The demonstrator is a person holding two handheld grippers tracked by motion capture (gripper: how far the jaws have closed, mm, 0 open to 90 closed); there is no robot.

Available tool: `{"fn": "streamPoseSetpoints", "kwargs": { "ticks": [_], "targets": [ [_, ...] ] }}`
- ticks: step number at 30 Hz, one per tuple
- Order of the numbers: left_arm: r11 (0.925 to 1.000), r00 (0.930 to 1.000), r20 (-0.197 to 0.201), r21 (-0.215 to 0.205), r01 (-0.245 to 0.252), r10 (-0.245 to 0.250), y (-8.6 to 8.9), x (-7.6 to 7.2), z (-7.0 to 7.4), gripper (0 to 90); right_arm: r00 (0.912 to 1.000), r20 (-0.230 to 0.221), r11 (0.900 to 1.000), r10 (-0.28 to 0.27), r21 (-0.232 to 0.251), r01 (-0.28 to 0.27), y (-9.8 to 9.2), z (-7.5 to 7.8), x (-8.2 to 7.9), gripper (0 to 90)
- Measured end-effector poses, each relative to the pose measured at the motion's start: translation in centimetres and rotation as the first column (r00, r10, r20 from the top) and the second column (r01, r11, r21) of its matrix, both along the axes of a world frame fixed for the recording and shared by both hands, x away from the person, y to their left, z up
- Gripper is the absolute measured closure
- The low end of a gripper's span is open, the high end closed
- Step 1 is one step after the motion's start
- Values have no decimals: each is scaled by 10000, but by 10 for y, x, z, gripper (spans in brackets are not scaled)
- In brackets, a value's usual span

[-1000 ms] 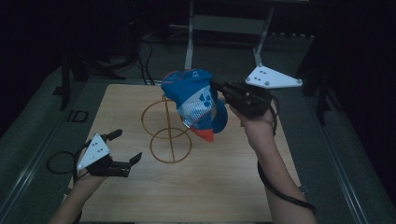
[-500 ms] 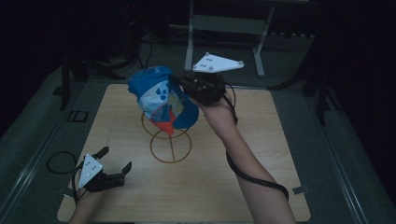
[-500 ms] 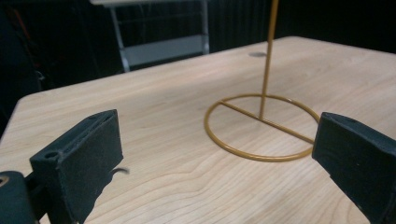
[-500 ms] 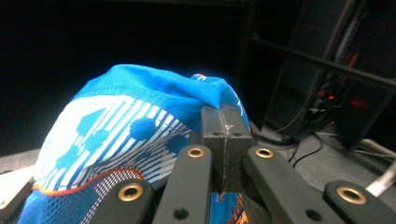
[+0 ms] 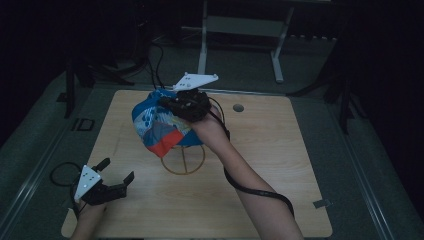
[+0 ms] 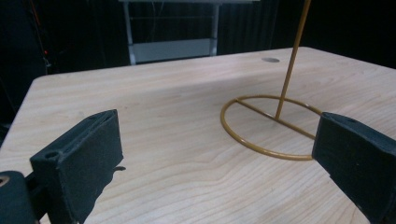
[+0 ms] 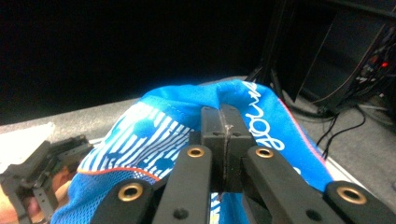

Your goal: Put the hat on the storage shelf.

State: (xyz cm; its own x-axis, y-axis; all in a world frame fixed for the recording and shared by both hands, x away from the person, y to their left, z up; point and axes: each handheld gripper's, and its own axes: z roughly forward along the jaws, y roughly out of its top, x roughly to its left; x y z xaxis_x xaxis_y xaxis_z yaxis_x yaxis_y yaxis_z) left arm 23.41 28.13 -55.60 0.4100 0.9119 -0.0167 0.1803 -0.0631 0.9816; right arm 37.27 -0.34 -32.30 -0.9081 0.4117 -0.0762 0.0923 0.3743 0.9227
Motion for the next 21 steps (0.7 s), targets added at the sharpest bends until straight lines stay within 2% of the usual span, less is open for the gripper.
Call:
{"fn": "streamPoseSetpoints", "kwargs": {
  "ticks": [4,11,17,19,21],
  "targets": [
    [9999,9999,-24,-14,105,-105,0,0,-1,21,9999,-117,9999,9,-148,-10,-1,-9,1,900],
    [9998,9996,-168,-28,206,-206,-1,1,-3,22,9994,-352,9998,-28,-215,20,-16,-22,2,900],
    [9998,9997,-161,-17,200,-200,-3,2,-5,22,9985,-508,9997,-209,-106,204,-27,-30,3,900],
    [9996,9992,-300,30,277,-276,-3,2,-6,22,9974,-715,9999,-75,109,83,-30,-33,4,900],
    [9995,9991,-287,58,300,-298,-4,2,-7,22,9973,-727,9998,-61,194,75,-31,-34,3,900]
  ]
}}
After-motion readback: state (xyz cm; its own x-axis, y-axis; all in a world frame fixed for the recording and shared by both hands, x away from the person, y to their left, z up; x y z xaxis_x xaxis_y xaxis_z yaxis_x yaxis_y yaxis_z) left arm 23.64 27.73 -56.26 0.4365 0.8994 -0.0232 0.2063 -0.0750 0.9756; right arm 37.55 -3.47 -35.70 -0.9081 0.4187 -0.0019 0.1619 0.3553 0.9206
